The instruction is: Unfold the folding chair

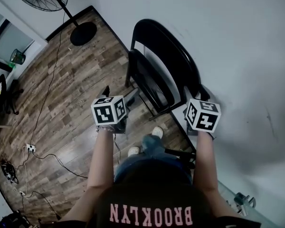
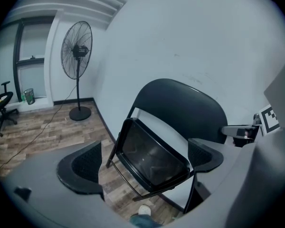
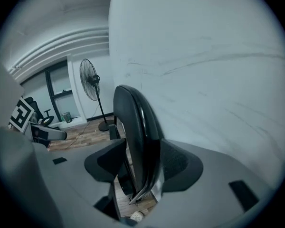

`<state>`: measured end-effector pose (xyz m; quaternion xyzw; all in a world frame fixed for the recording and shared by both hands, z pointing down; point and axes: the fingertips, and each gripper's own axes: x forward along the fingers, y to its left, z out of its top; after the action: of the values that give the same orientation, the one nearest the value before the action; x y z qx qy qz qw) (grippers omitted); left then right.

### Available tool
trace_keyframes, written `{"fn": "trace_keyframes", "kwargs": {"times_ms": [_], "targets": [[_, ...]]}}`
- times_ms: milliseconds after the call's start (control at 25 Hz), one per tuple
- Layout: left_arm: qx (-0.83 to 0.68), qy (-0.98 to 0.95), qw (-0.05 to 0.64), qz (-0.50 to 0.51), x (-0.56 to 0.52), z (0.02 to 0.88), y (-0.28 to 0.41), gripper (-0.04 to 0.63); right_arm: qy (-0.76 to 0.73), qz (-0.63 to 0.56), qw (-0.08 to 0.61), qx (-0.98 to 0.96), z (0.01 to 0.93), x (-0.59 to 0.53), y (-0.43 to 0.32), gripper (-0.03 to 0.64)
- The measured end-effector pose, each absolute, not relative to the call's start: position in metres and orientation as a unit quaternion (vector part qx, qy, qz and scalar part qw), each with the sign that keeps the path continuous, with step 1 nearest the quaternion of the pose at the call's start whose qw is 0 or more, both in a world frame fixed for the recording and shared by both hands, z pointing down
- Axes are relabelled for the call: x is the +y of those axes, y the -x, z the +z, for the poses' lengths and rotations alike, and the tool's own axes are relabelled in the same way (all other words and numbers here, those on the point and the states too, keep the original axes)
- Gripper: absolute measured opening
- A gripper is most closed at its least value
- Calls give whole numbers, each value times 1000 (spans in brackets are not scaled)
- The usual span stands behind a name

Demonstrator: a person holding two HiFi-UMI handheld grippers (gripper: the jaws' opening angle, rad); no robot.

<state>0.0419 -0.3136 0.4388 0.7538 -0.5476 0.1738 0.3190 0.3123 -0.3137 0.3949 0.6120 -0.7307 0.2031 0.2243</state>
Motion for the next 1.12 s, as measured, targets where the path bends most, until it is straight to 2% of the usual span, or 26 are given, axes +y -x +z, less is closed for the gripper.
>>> {"fn": "trace_keyframes", "kwargs": {"times_ms": [80,320,800,880,1040,1120], "targets": [[-547,-751,327,174,-317,444,-43,568,-624,194,237,-719,396,-316,-319,159],[-530,-753,349,175,-328,465,-63,568,-624,178,264,-714,398,-317,-319,152],[-493,-756,407,144,-363,510,-142,554,-626,170,274,-710,399,-318,-318,152],[-493,-752,410,149,-367,518,-152,524,-625,173,276,-709,399,-318,-319,152],[-493,-744,426,150,-374,531,-169,385,-622,171,274,-713,398,-318,-319,152],[-490,-735,444,149,-376,540,-175,348,-620,169,272,-716,398,-318,-318,152]]}}
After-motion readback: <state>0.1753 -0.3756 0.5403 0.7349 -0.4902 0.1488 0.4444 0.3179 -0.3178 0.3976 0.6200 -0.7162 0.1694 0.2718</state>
